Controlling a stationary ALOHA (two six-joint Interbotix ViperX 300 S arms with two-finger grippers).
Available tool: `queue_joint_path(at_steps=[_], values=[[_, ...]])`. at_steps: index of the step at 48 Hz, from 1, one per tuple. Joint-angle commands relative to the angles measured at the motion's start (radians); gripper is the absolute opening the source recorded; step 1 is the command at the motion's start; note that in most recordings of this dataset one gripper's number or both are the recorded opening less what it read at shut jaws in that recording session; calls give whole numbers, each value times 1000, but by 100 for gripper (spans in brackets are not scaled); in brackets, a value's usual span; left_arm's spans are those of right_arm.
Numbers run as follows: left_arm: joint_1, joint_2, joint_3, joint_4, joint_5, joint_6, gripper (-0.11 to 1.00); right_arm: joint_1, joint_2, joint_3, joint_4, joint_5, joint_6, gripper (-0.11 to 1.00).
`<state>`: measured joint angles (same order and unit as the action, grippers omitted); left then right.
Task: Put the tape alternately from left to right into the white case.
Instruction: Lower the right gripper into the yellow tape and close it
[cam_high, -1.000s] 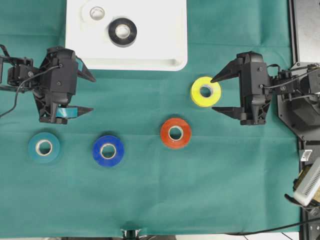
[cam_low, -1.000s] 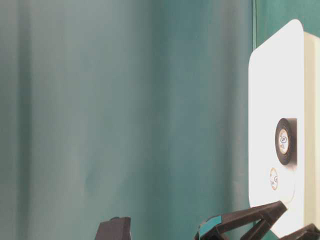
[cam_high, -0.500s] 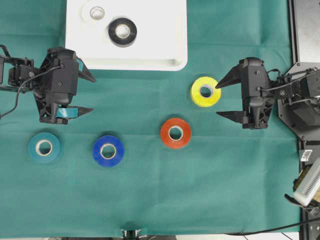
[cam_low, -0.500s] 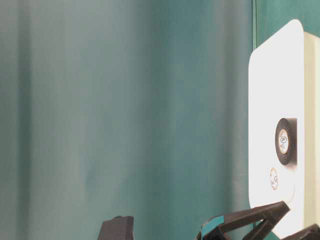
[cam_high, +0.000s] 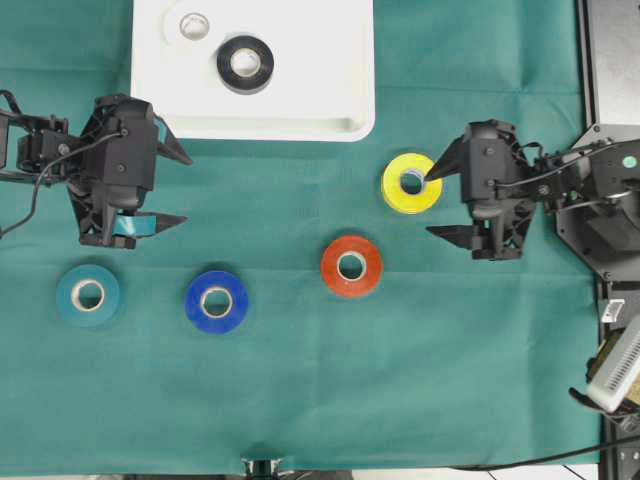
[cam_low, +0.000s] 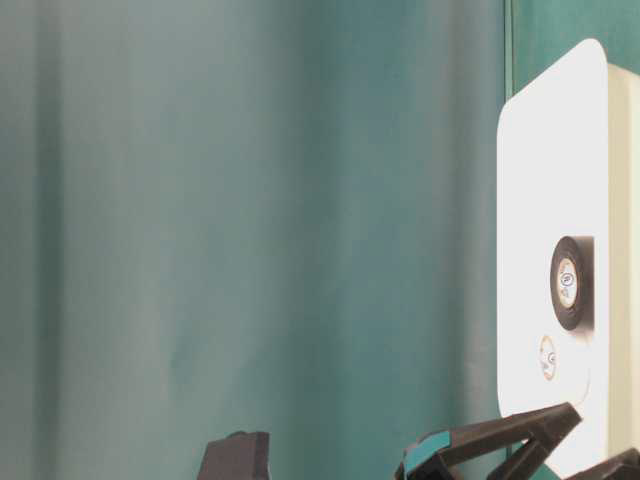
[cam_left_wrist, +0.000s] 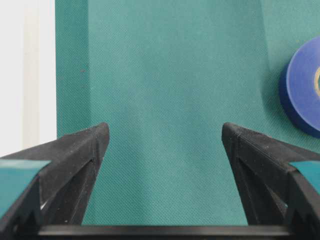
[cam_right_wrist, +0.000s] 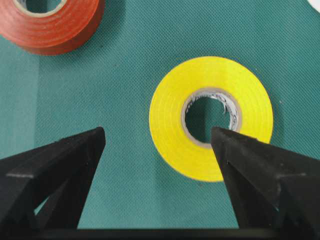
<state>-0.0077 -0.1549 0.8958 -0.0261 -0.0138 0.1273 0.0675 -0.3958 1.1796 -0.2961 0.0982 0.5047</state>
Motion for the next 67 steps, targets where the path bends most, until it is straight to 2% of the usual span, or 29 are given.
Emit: queue_joint_path(at_steps=[1, 17, 56, 61, 67], values=[[-3, -9, -17, -2, -8, -2, 98, 3, 28, -35, -3, -8, 2, 76], [-3, -8, -14, 0, -6, -2, 98, -9, 150, -91, -3, 8, 2, 76], [-3, -8, -3, -2, -8, -2, 98, -29, 255, -124, -3, 6, 2, 74], [-3, -8, -2, 0, -8, -2, 98, -29, 252, -127, -3, 8, 2, 65], [-3, -9, -2, -2, -6, -2, 98, -29, 236, -129, -3, 8, 2, 33]])
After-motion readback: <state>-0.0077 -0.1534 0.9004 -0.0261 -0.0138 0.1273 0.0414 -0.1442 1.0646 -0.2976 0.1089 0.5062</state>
